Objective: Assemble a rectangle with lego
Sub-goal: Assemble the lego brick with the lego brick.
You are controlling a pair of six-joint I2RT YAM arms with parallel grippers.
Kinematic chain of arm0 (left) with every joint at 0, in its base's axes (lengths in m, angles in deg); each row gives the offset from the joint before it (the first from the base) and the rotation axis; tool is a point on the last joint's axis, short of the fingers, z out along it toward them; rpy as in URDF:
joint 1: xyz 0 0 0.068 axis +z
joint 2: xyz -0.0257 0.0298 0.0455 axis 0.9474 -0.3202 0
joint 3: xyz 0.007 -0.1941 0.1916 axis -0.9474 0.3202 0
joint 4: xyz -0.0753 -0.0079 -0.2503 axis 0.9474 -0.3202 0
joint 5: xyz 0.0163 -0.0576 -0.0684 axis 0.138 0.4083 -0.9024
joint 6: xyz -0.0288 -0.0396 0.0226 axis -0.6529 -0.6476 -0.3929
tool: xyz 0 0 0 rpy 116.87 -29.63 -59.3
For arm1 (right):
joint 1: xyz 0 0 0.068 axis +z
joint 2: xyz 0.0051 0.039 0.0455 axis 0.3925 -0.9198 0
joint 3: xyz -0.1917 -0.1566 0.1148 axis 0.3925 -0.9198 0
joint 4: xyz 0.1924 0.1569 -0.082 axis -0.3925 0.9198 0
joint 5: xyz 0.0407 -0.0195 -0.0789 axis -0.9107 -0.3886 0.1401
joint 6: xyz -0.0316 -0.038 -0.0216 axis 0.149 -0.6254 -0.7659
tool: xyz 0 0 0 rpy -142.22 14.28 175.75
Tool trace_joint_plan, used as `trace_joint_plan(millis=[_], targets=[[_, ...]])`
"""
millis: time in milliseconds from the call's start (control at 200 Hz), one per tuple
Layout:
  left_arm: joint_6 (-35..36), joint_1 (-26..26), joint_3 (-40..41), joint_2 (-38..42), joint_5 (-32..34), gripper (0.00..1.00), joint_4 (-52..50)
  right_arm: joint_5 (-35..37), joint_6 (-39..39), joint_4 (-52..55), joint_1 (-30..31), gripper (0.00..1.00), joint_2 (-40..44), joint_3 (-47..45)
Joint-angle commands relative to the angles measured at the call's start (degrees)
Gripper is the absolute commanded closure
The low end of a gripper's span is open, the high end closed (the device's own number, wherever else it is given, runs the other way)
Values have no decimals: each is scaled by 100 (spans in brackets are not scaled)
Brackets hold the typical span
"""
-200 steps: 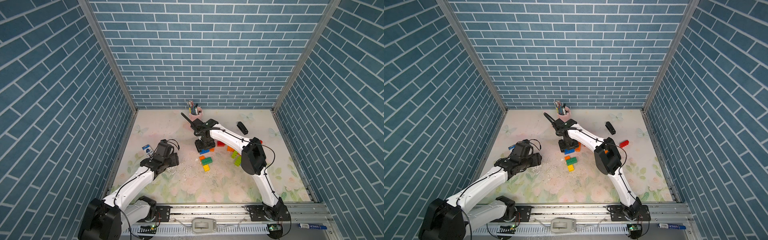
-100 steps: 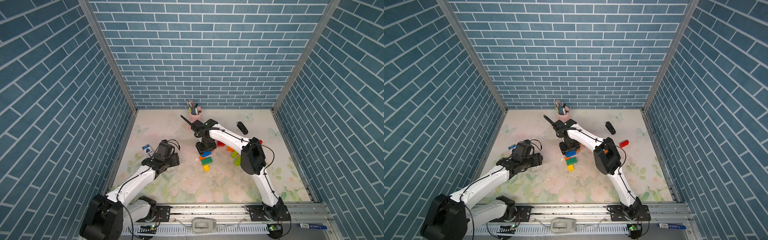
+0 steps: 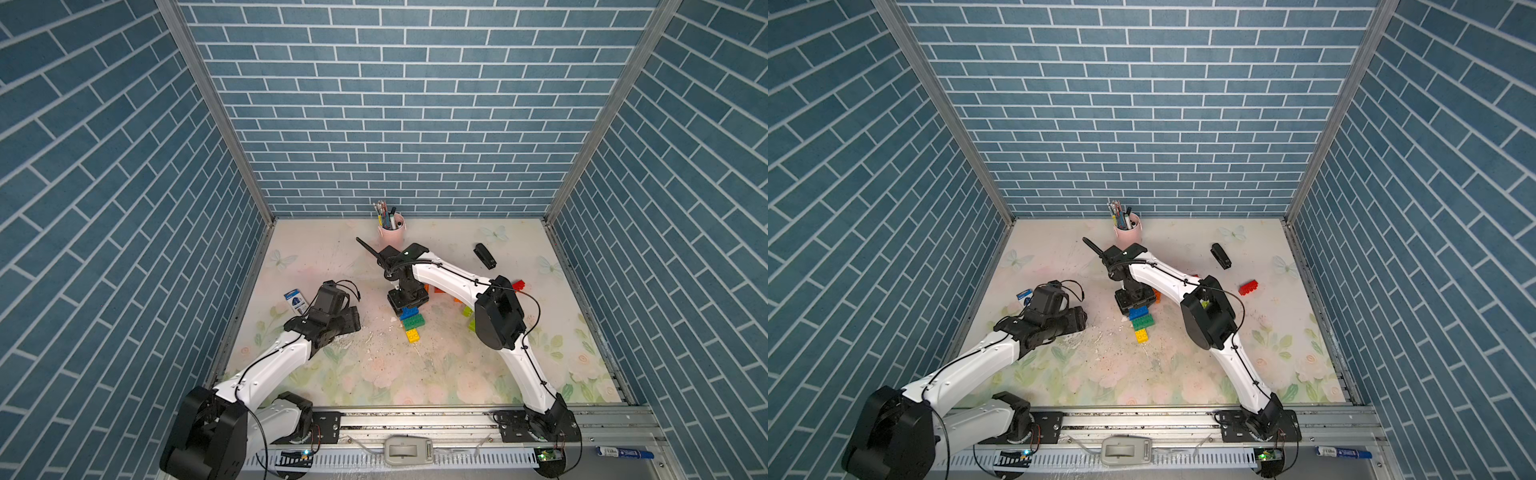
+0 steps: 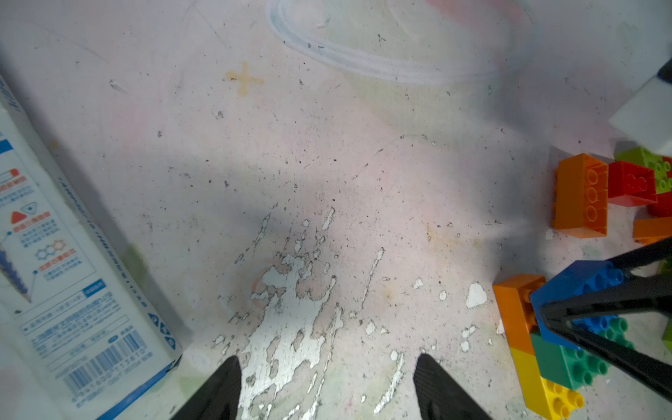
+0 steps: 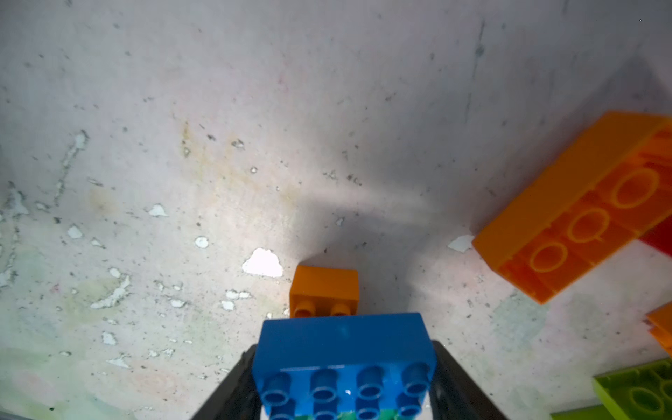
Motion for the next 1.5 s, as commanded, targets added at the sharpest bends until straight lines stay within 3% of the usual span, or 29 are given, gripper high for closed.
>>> trace_joint_plan(millis=[0, 615, 1495], targets=[[5, 36, 88, -37, 18, 21, 49, 34, -198, 87, 28, 54, 3, -95], [36, 15, 98, 29, -24, 20, 159, 29, -273, -25, 22, 55, 12, -283], [68, -48, 160, 196, 99, 18, 181, 74, -107, -473, 67, 75, -162, -1191]])
